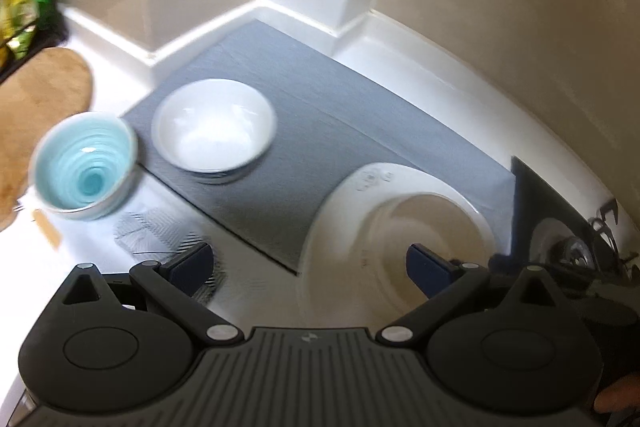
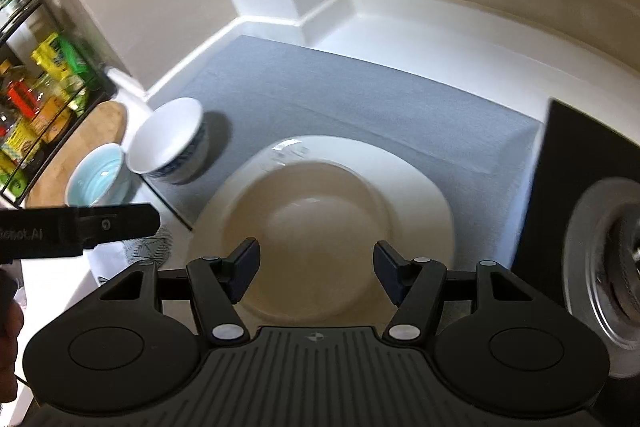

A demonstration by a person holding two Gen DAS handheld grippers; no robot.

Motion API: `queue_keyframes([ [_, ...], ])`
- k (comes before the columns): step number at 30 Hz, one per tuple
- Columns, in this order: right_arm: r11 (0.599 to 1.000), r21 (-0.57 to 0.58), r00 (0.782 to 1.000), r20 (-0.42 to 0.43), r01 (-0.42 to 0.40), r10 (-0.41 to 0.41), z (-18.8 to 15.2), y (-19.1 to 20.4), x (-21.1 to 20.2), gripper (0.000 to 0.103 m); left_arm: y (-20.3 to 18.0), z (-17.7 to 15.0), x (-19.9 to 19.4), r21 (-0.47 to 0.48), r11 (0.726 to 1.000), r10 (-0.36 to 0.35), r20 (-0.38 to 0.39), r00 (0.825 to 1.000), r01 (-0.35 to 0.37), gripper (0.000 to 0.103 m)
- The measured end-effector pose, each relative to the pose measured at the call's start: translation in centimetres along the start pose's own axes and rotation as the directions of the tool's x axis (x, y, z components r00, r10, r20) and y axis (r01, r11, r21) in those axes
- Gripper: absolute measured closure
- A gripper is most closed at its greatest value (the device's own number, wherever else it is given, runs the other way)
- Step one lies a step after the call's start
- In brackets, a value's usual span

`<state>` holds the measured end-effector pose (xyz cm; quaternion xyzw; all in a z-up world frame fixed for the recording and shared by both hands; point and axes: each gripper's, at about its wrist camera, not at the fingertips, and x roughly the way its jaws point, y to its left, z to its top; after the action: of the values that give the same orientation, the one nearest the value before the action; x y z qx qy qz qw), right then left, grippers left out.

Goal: Organize plates and bowls
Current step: 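Move both grippers to the blue-glazed bowl beside the cutting board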

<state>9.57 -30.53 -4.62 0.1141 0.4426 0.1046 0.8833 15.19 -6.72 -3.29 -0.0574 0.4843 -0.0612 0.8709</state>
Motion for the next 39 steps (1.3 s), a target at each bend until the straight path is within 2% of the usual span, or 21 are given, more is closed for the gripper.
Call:
queue_keyframes([
  [8, 0.982, -0.164, 0.993, 0.045, -0.098, 0.107, 2.7, 6.0, 1.1, 0.038, 6.1, -1.3, -3.7, -0.170, 0.981, 0.106, 0.069, 0.992, -0.093, 0.001],
  [14, 0.972, -0.188, 0.989, -0.010, -0.144, 0.144, 2.5, 8.5, 1.9, 0.037, 10.2, -0.7, -5.6, -0.236, 0.968, 0.112, 0.107, 0.988, -0.084, 0.001],
  [18, 0.973, -0.173, 0.987, 0.009, -0.154, 0.158, 2.0, 9.5, 1.4, 0.036, 13.6, 0.4, -6.5, -0.245, 0.967, 0.103, 0.124, 0.987, -0.070, 0.001],
  [21, 0.975, -0.147, 0.985, 0.023, -0.166, 0.171, 1.7, 10.7, 1.2, 0.033, 16.2, 1.5, -6.5, -0.233, 0.970, 0.102, 0.118, 0.988, -0.072, 0.001],
  [25, 0.980, -0.115, 0.986, 0.039, -0.159, 0.165, 1.6, 12.3, 1.6, 0.033, 18.9, 3.2, -5.8, -0.167, 0.981, 0.114, 0.111, 0.987, -0.095, 0.001],
  [30, 0.994, -0.018, 0.992, 0.056, -0.109, 0.110, 2.7, 13.4, 3.5, 0.033, 20.6, 5.7, -3.6, -0.082, 0.994, 0.086, 0.083, 0.993, -0.079, 0.001],
  [35, 0.996, 0.028, 0.996, 0.032, -0.081, 0.080, 3.5, 14.6, 5.9, 0.033, 22.8, 7.7, -1.5, -0.023, 0.996, 0.091, 0.065, 0.994, -0.090, 0.001],
  [39, 0.992, 0.081, 0.995, -0.014, -0.095, 0.096, 4.1, 15.6, 8.1, 0.033, 25.0, 9.2, 0.9, -0.007, 0.995, 0.097, 0.012, 0.995, -0.097, 0.001],
])
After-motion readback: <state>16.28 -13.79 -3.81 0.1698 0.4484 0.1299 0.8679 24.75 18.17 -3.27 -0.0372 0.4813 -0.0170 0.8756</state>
